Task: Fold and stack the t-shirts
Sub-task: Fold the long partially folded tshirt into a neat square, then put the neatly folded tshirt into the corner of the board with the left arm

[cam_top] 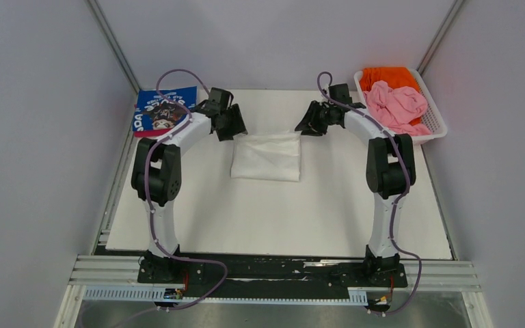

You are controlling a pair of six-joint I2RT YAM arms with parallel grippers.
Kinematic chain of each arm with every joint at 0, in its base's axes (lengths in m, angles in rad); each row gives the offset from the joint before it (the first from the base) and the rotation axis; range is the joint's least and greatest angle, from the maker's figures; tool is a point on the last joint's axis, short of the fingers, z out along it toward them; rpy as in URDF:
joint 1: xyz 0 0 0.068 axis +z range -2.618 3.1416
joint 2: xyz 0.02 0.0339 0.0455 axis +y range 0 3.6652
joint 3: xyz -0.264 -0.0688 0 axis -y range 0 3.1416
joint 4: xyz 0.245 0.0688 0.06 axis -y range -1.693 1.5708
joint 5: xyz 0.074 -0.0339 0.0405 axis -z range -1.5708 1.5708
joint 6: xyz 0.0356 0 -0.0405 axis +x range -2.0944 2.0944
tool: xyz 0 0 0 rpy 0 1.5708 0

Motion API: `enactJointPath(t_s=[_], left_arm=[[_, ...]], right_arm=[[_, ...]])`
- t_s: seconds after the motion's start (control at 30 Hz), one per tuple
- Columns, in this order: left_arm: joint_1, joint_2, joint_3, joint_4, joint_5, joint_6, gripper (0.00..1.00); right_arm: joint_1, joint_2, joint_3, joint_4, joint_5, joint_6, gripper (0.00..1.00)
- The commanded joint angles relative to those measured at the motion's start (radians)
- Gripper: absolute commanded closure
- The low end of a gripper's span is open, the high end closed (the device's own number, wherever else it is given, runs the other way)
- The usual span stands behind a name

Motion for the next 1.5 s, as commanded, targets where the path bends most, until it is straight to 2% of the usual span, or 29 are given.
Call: enactJointPath(t_s=[0.0, 0.03, 0.07, 0.1, 0.2, 0.3, 0.4, 0.5, 0.63, 0.77, 0.9, 1.07, 1.23, 1.33, 1.47], left_arm=[[0.018, 0.037, 0.13, 0.024, -0.018, 0.009, 0.14], [0.018, 0.038, 0.145, 0.017, -0.018, 0.01, 0.04], [0.018, 0.033, 0.169, 0.012, -0.019, 0.013, 0.02], [0.018, 0.027, 0.179, 0.002, -0.02, 0.013, 0.01], [0.017, -0.042, 0.132, 0.036, 0.011, 0.02, 0.0], [0.009, -0.117, 0.007, 0.102, 0.092, 0.019, 0.0], [-0.005, -0.131, -0.06, 0.18, 0.17, 0.008, 0.0], [-0.01, -0.093, -0.077, 0.232, 0.24, -0.009, 0.0], [-0.011, -0.004, -0.03, 0.292, 0.216, -0.023, 0.0], [-0.007, 0.12, 0.077, 0.218, 0.142, -0.023, 0.0], [-0.004, 0.2, 0.11, 0.157, 0.098, -0.032, 0.0], [-0.004, 0.207, 0.028, 0.105, 0.118, -0.025, 0.0], [-0.012, 0.1, -0.173, 0.126, 0.139, -0.028, 0.0], [-0.03, -0.037, -0.331, 0.135, 0.129, -0.029, 0.0], [-0.077, -0.228, -0.445, 0.117, 0.07, -0.025, 0.0]], right_arm=[[-0.028, 0.067, 0.145, 0.026, -0.003, -0.011, 0.38], [-0.027, 0.069, 0.163, 0.014, -0.011, -0.014, 0.18], [-0.026, 0.062, 0.167, 0.007, -0.008, -0.014, 0.02], [-0.025, 0.048, 0.156, 0.006, -0.005, -0.016, 0.0], [-0.017, -0.026, 0.073, 0.007, 0.009, -0.024, 0.0], [0.003, -0.11, -0.039, 0.023, 0.009, -0.031, 0.0], [0.026, -0.166, -0.129, 0.083, -0.036, -0.021, 0.0], [0.04, -0.16, -0.138, 0.13, -0.088, 0.008, 0.0], [0.046, -0.083, -0.073, 0.18, -0.096, 0.052, 0.0], [0.045, 0.056, 0.042, 0.194, -0.083, 0.102, 0.0], [0.042, 0.225, 0.137, 0.191, -0.011, 0.114, 0.0], [0.045, 0.291, 0.047, 0.177, -0.013, 0.14, 0.0], [0.054, 0.162, -0.175, 0.201, 0.031, 0.118, 0.0], [0.072, 0.021, -0.317, 0.225, 0.048, 0.107, 0.0], [0.106, -0.159, -0.459, 0.26, 0.072, 0.098, 0.0]])
